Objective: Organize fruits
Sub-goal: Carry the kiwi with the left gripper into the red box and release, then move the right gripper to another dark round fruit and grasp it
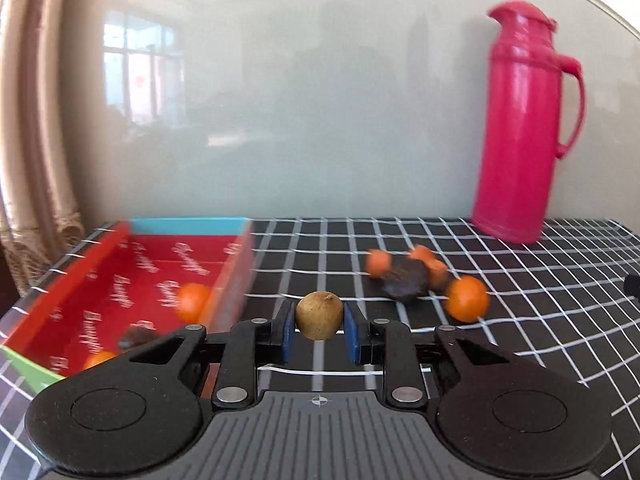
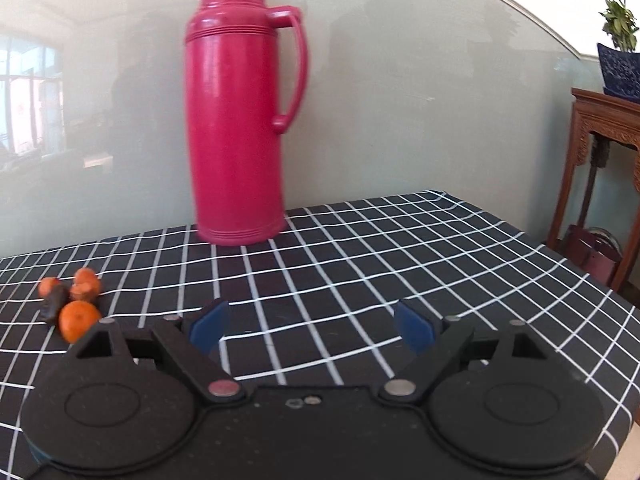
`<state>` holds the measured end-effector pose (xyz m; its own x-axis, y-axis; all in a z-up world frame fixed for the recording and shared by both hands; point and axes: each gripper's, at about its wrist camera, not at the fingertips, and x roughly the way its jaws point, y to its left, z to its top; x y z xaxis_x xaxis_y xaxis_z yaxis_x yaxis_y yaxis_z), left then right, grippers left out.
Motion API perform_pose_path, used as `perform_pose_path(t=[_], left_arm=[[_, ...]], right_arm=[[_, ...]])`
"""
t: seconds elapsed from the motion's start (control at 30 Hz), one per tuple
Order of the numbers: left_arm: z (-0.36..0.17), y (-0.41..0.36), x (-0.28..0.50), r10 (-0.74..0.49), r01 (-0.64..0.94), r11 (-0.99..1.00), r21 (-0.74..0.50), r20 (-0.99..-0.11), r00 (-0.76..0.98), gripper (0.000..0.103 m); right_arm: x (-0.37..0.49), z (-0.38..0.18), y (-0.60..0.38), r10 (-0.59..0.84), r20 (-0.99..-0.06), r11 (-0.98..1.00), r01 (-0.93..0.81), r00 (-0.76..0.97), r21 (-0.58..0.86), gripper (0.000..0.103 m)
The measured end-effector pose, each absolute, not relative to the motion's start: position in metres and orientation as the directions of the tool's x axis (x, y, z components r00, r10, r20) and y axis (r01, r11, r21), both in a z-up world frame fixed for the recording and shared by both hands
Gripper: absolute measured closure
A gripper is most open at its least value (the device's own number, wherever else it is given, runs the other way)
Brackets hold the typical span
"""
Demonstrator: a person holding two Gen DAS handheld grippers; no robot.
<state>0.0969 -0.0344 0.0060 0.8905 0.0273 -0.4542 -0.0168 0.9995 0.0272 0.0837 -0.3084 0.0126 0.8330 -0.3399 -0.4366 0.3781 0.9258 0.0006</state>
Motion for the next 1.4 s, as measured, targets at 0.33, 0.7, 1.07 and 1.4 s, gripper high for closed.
perform_pose_path(t=[0.33,0.7,1.07,1.4], left_arm=[[0.012,0.034,0.087,0.138,-0.14,0.99,0.027,-0.44,0.887,0.077],[0.0,0.117,0.089,0.296,-0.335,0.942,-0.006,-0.456,0.839,0.077],[0.006,0.098,0.074,0.348,-0.353,0.934,0.049,-0.329,0.878,0.0],[0.008,0.064,0.07,0.344,-0.315,0.938,0.146,-0.281,0.896,0.0]], right_arm=[[0.094,0.013,-0.274,-0.307,-0.433,0.942,0.335,0.847,-0.012,0.014],[0.099,0.01,-0.245,-0.276,-0.428,0.957,0.289,0.861,-0.036,0.014],[0.099,0.01,-0.247,-0.285,-0.428,0.955,0.295,0.858,-0.044,0.014],[0.097,0.011,-0.25,-0.287,-0.412,0.955,0.294,0.865,-0.048,0.012]])
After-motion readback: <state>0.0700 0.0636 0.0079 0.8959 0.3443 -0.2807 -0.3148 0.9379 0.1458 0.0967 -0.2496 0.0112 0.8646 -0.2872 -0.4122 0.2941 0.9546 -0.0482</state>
